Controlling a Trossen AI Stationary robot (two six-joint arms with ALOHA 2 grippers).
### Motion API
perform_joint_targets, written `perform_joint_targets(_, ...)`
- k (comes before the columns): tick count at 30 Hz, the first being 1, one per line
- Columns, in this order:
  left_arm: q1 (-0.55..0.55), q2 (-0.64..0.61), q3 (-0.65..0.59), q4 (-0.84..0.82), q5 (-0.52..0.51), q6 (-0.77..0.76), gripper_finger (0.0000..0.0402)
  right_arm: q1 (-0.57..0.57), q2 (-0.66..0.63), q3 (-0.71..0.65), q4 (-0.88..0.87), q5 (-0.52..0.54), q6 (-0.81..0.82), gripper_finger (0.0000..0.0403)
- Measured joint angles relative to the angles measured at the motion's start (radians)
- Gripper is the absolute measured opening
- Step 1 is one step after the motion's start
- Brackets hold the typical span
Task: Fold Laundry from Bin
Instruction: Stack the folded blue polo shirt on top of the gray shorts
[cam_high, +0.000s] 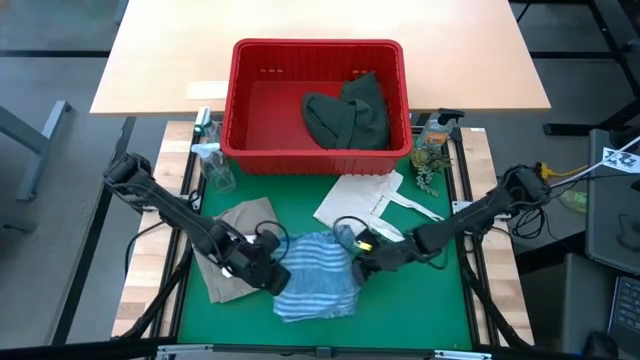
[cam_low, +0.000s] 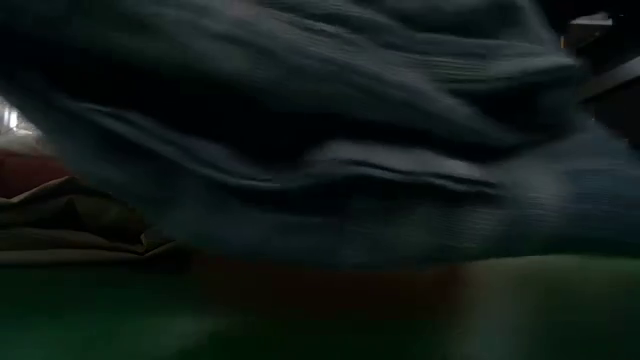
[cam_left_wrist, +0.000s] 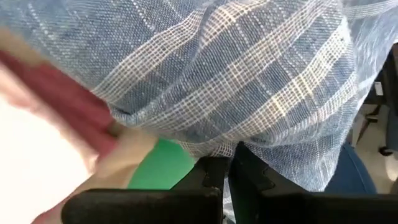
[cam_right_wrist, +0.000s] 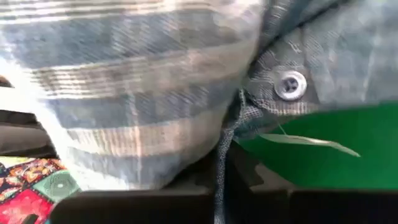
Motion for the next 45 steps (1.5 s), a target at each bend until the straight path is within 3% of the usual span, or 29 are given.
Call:
perform_joint_targets(12, -0.082, -0.174, 0.0, -0.209, 0.03, -0.186, 0.0002, -0.158, 0.268, 0.369, 0.046, -0.272, -0.202, 0.0005)
perform_joint_targets(19, -0.178, -0.265, 0.001, -0.421, 0.029, -0.377, 0.0002, -0.228, 0.418, 0.611, -0.007, -0.357, -0.262, 0.0007)
perform_joint_targets(26, -0.255, -0.275, 0.001, -0.575, 0.073, -0.521, 0.0002, -0.287, 0.562, 0.802, -0.047, -0.419, -0.286, 0.0007)
perform_joint_targets(37, -0.34, -0.262, -0.043, -0.68, 0.119, -0.68, 0.0003, -0.361, 0.648, 0.901, -0.085, -0.44, -0.321, 0.0008)
perform_joint_targets(45, -0.333, -0.262, -0.14, -0.686, 0.133, -0.69, 0.0004, -0.371, 0.648, 0.901, -0.096, -0.367, -0.34, 0.001)
